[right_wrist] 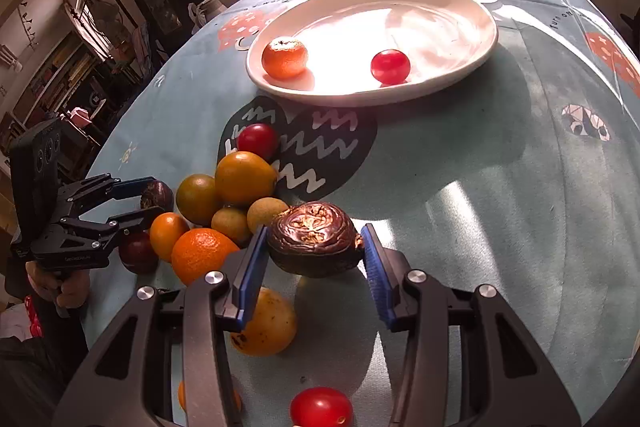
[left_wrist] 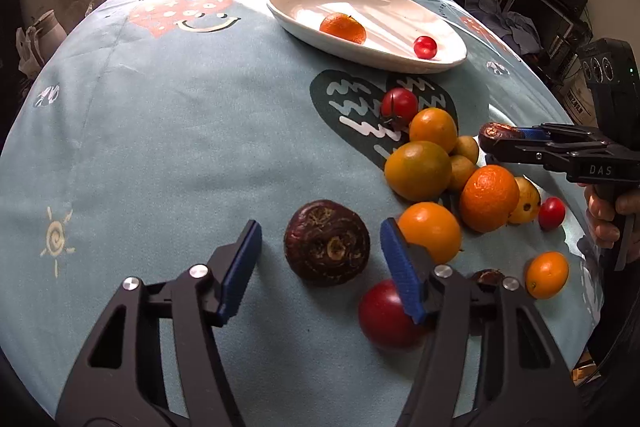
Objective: Organize fruits
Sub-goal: 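Grasp a dark brown round fruit with the right tool while the left grasps another, then lower both dark brown fruits onto the white plate and open both tools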
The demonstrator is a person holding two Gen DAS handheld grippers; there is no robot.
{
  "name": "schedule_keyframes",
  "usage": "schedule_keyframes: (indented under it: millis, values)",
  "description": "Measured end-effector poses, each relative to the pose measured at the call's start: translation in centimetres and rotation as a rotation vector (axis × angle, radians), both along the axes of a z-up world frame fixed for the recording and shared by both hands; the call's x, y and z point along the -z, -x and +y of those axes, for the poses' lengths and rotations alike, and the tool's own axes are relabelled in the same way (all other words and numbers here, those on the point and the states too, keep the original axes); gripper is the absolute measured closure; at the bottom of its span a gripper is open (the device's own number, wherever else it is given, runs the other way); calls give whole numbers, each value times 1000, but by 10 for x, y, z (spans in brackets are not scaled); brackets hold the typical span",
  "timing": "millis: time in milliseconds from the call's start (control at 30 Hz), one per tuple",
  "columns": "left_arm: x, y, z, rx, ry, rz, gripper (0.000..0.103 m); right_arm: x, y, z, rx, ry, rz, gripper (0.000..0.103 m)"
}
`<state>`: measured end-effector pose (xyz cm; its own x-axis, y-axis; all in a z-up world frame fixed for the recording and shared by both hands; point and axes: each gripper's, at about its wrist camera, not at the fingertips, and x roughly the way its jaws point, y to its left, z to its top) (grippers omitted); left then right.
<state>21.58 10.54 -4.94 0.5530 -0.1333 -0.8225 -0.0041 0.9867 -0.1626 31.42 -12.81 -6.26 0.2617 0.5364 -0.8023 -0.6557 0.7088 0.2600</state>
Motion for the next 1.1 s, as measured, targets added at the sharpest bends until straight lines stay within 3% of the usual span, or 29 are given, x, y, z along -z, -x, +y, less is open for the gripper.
schedule_keyframes:
  millis: [200,433,700,1000,1100]
  values:
    - [0,-2,-4,-27,55,46,60,-1,1,-1,5,3,-7,56]
    - [0,-1,-1,-63,79,46,61,-2,2,-1,7,-1,-12,56]
    - [-30,-23,9,-106,158,-67,61,-15,3,-4,6,-67,-62,56]
    - [-56,-90,-30,-67,78,-160,61,-42,-20,-9,151,-203,-262,56]
    - [-62,-115,-42,-31,42,-170,61,-46,-42,-2,188,-205,-277,56]
